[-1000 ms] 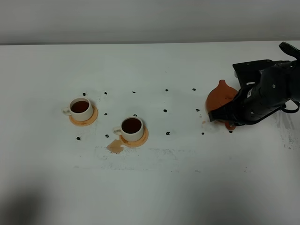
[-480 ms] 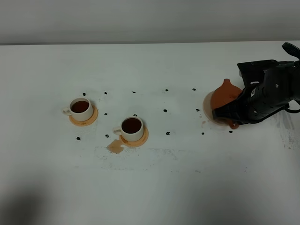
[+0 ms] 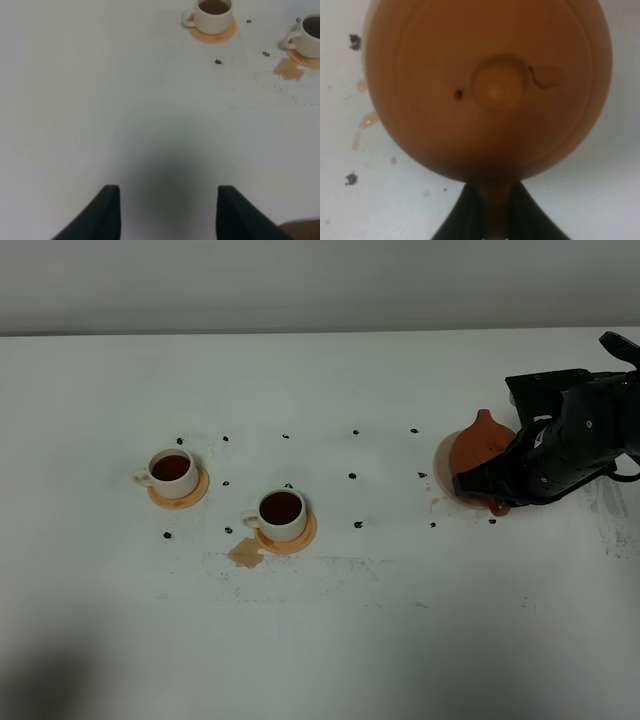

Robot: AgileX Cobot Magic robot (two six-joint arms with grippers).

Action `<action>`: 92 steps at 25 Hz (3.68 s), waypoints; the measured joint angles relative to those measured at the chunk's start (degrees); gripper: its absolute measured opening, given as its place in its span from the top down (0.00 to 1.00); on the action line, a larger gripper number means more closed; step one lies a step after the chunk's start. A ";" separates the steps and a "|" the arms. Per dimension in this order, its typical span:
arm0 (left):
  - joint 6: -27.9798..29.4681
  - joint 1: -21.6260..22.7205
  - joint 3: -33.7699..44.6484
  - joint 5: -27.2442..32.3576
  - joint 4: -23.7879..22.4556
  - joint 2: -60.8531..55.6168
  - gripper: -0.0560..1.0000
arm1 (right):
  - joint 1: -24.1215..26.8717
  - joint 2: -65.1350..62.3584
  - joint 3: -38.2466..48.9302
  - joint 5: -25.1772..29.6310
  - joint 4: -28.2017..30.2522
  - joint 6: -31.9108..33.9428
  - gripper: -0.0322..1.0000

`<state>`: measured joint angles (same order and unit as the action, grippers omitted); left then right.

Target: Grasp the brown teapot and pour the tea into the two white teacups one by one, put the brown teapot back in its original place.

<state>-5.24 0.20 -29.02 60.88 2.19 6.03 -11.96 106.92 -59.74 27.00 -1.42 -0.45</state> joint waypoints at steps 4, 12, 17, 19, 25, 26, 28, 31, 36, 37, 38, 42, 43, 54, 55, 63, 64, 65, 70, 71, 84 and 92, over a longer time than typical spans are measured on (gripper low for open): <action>0.00 0.00 0.00 0.00 0.00 0.00 0.51 | 0.00 -0.65 0.00 -0.21 0.81 0.00 0.72; 0.00 0.00 0.00 0.00 0.00 0.00 0.51 | 0.00 -1.28 0.00 -0.26 1.05 0.02 0.50; 0.00 0.00 0.00 0.00 0.00 0.00 0.51 | 0.00 -4.49 0.00 -0.09 2.17 0.45 0.48; 0.00 0.00 0.00 0.00 0.00 0.00 0.51 | 0.00 -6.98 0.00 0.36 3.07 0.45 0.48; 0.00 0.00 0.00 0.00 0.00 0.00 0.51 | 0.00 -15.28 0.00 4.25 4.75 0.45 0.48; 0.00 0.00 0.00 0.00 0.00 0.00 0.51 | 0.00 -16.11 0.00 4.31 4.83 0.45 0.48; 0.00 0.00 0.00 0.00 0.00 0.00 0.51 | 0.00 -17.15 0.00 4.14 4.89 0.45 0.48; 0.00 0.00 0.00 0.00 0.00 0.00 0.51 | 0.00 -17.26 0.00 3.27 4.80 0.45 0.48; 0.06 0.00 0.00 0.00 0.00 0.00 0.51 | 0.00 -19.21 0.00 5.07 3.80 0.45 0.48; 0.06 0.00 0.00 0.00 0.00 0.00 0.51 | 0.00 -20.54 0.00 6.33 3.87 0.45 0.48; 0.06 0.00 0.00 0.00 0.00 0.00 0.51 | 0.00 -22.27 0.00 8.49 4.03 0.45 0.48; 0.06 0.00 0.00 -0.02 0.00 0.00 0.51 | 0.00 -32.17 0.00 18.62 4.36 0.45 0.48; 0.06 0.00 0.00 -0.02 0.00 0.00 0.51 | 0.00 -35.28 0.00 20.56 4.16 0.45 0.48; 0.06 0.00 0.00 -0.02 0.00 0.00 0.51 | 3.92 -63.16 2.67 37.72 3.18 0.45 0.48; 0.06 0.00 0.00 -0.02 0.00 0.00 0.51 | 5.63 -65.75 4.64 38.37 2.46 -0.05 0.48; 0.06 0.00 0.00 -0.02 0.00 0.00 0.51 | 15.26 -82.38 23.58 35.66 -4.38 -4.74 0.48; 0.06 0.00 0.00 -0.02 0.00 0.00 0.51 | 15.93 -83.75 25.13 35.36 -4.60 -5.35 0.48; 0.01 0.00 0.00 -0.02 0.00 0.00 0.51 | 16.56 -84.78 26.15 35.18 -4.72 -5.84 0.48; 0.01 0.00 0.00 -0.02 0.00 0.00 0.51 | 17.12 -89.37 29.79 34.76 -5.24 -6.98 0.48; 0.01 0.00 0.00 -0.02 0.00 0.00 0.51 | 17.12 -89.81 30.34 34.88 -5.24 -7.33 0.48; 0.01 0.00 0.00 -0.02 0.00 0.00 0.51 | 17.14 -91.75 30.84 35.07 -4.58 -7.53 0.48; 0.01 0.00 0.00 -0.02 0.00 0.00 0.51 | 17.14 -102.81 30.84 35.07 -4.58 -7.53 0.48</action>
<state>-5.24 0.20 -29.02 60.86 2.19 6.03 5.18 4.11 -28.90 62.06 -6.00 -7.98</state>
